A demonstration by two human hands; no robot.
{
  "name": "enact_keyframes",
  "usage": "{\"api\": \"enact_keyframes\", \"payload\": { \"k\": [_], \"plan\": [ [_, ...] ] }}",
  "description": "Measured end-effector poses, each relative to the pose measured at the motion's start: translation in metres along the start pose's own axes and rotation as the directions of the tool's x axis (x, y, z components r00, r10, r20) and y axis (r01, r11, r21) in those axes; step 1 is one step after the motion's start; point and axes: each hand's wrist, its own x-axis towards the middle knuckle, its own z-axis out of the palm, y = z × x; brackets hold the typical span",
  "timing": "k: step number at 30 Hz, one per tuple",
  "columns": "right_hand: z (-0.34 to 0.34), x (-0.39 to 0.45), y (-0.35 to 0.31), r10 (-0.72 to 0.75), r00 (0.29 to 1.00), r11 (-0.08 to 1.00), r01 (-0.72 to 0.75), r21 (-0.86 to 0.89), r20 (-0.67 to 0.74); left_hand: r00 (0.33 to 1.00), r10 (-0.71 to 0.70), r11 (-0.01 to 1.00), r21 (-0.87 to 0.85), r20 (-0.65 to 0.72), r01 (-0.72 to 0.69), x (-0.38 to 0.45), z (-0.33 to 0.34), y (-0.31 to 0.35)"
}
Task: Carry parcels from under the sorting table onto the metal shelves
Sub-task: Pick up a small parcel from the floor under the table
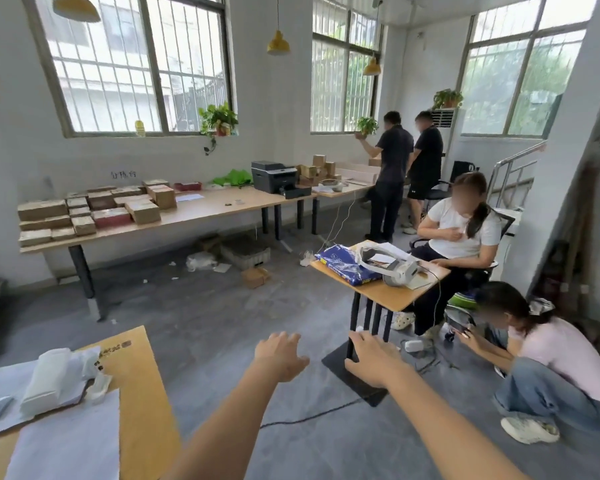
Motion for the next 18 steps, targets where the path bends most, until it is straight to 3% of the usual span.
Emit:
{"api": "enact_keyframes", "payload": {
  "k": [7,18],
  "plan": [
    [-0.060,0.144,0.002,-0.056,0.997,0.998,0.055,-0.018,-0.051,0.997,-0.050,0.998,-0.031,-0.062,0.048,0.129,-0.049,-0.019],
    [-0.067,0.352,0.003,-0.218,0.976,0.976,0.218,0.026,0.012,0.975,-0.220,0.974,-0.053,-0.027,0.218,0.298,-0.071,-0.077]
  ]
}}
